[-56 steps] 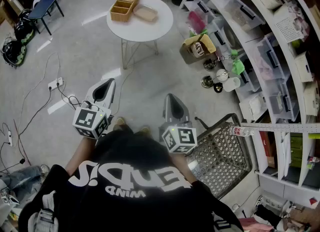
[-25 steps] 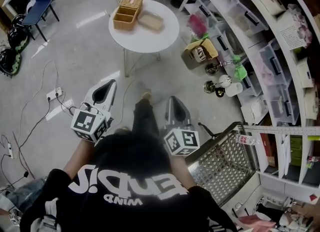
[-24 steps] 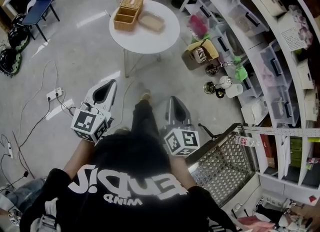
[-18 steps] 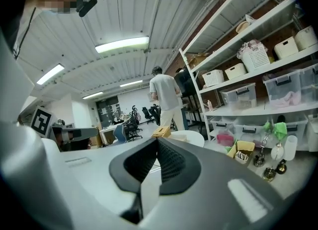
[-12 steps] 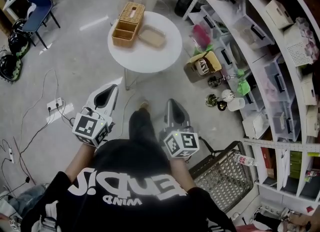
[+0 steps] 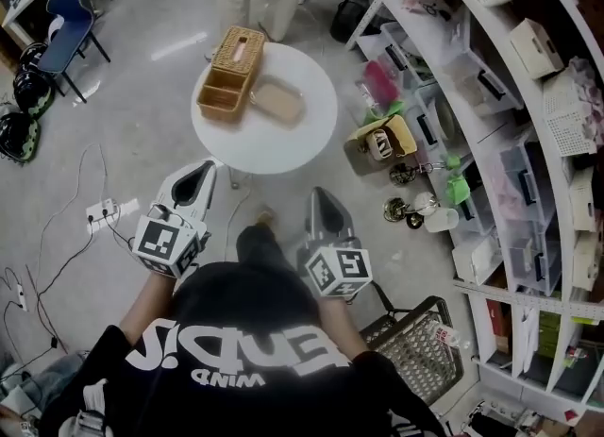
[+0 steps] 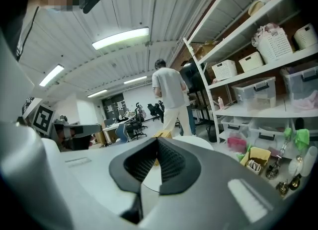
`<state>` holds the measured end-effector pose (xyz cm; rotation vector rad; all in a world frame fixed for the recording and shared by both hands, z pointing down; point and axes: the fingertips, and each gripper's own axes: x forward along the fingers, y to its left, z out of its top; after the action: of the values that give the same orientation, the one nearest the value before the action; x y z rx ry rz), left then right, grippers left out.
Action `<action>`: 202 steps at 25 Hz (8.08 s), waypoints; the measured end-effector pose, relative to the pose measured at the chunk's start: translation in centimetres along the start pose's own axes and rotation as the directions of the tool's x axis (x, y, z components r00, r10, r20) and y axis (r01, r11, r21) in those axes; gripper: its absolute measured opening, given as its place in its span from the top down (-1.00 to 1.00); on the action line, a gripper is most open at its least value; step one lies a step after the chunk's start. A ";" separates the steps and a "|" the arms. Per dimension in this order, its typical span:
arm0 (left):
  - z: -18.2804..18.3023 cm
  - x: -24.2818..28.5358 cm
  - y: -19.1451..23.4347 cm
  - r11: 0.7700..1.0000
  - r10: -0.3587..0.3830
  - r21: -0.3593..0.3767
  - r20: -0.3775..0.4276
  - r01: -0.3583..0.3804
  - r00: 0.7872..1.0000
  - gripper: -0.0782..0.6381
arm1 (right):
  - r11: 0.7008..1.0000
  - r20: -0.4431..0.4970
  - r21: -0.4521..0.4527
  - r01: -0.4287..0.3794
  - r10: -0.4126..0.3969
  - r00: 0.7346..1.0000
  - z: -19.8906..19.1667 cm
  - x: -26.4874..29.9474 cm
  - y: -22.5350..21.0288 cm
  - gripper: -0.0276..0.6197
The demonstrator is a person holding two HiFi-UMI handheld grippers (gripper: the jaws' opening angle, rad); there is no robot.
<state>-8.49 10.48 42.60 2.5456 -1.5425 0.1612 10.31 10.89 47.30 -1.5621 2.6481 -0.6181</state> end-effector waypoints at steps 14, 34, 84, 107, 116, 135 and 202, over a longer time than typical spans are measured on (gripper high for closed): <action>3.2 12.3 4.1 0.997 0.077 0.009 0.008 -0.077 0.997 0.78 | 0.996 -0.033 -0.012 -0.086 0.086 0.996 5.2 11.3 -7.5 0.91; 5.2 19.0 9.8 0.998 -0.065 0.001 -0.014 0.065 0.998 0.78 | 0.999 0.018 0.018 0.042 -0.042 0.999 7.8 17.5 -8.3 0.91; 1.6 22.3 11.8 0.980 -0.199 -0.031 -0.118 0.196 0.973 0.78 | 0.933 -0.437 0.327 0.152 0.007 0.899 -12.3 30.1 -13.9 0.22; 0.3 22.0 13.7 0.982 -0.187 -0.026 -0.170 0.185 0.968 0.78 | 0.870 -0.490 0.454 0.195 0.061 0.869 -15.7 33.3 -15.2 0.31; 0.0 22.7 13.9 0.981 -0.194 -0.034 -0.172 0.191 0.966 0.78 | 0.860 -0.508 0.470 0.198 0.080 0.858 -15.8 33.5 -15.2 0.39; 0.3 22.6 13.3 0.978 -0.208 -0.048 -0.145 0.203 0.967 0.78 | 0.869 -0.538 0.441 0.225 0.056 0.841 -15.4 32.2 -14.7 0.54; 5.1 19.7 11.1 0.980 -0.196 -0.046 -0.047 0.194 0.979 0.78 | 0.993 0.101 0.114 -0.017 0.005 0.995 11.2 17.3 -5.8 0.78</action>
<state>-9.17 -12.73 41.91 2.6186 -1.2554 0.1670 8.74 -9.87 42.21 -1.5053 2.5000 -0.6594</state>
